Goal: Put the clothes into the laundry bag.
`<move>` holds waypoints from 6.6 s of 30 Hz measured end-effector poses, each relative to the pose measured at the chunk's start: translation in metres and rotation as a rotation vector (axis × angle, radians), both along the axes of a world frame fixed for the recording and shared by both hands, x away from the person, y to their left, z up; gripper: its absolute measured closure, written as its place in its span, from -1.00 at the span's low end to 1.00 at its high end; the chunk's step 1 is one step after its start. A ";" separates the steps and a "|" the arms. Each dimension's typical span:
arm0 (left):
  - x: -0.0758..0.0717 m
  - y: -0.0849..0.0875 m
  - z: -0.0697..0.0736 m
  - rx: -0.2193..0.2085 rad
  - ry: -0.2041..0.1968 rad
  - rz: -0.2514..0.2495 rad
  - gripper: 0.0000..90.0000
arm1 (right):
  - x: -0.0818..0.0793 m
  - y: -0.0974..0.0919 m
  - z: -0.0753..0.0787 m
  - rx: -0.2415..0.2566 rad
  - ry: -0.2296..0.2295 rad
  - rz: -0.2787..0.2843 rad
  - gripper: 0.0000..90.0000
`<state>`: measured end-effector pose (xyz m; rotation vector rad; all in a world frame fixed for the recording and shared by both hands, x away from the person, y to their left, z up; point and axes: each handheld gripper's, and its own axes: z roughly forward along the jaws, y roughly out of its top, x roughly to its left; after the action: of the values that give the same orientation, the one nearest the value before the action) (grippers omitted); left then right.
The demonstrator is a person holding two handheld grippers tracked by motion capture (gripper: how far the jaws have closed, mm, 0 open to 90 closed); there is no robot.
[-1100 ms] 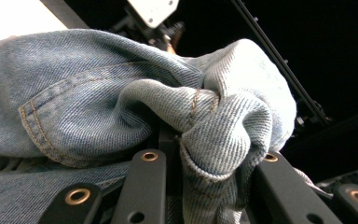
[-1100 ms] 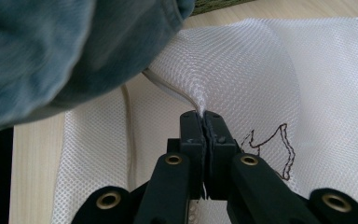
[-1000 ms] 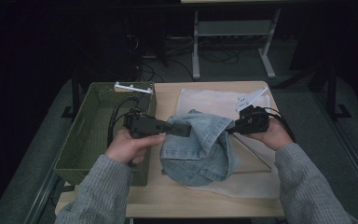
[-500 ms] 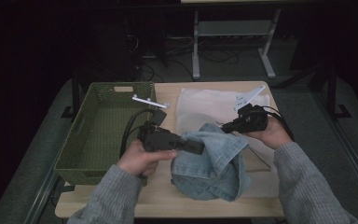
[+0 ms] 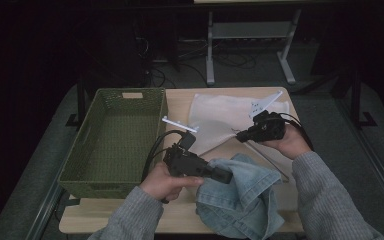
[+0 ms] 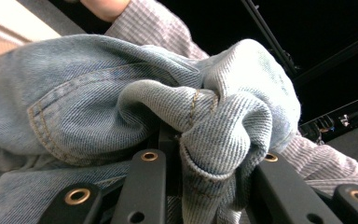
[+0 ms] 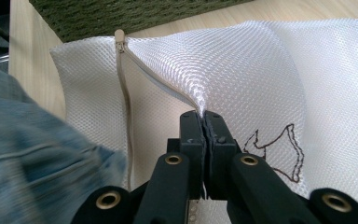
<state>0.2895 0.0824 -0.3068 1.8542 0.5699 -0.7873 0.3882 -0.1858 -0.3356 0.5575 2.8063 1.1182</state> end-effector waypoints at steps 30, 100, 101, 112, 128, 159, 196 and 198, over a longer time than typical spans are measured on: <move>0.026 0.001 -0.053 0.019 0.068 0.126 0.66 | -0.005 0.003 0.006 0.028 -0.006 0.016 0.94; 0.030 0.011 -0.098 0.245 0.032 0.564 0.21 | -0.011 0.009 0.007 0.022 0.029 0.064 0.94; 0.029 0.012 -0.097 0.244 0.031 0.558 0.16 | -0.011 0.008 0.007 0.024 0.029 0.064 0.95; 0.032 0.004 -0.102 0.180 0.053 0.666 0.64 | -0.017 0.012 0.014 0.043 0.020 0.093 0.95; 0.018 0.007 -0.098 0.242 0.001 0.667 0.05 | -0.019 0.008 0.006 0.034 0.053 0.101 0.94; 0.008 -0.002 -0.109 0.216 -0.012 0.759 -0.02 | -0.025 0.013 -0.002 0.027 0.080 0.134 0.93; 0.006 -0.005 -0.126 0.111 0.052 0.726 0.71 | -0.024 0.011 -0.010 -0.004 0.086 0.130 0.93; 0.004 -0.008 -0.126 0.107 0.054 0.724 0.71 | -0.024 0.009 -0.010 -0.008 0.085 0.128 0.93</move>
<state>0.2939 0.0742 -0.4326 1.5479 1.2419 -0.3209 0.3639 -0.1765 -0.3455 0.4402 2.9562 1.1299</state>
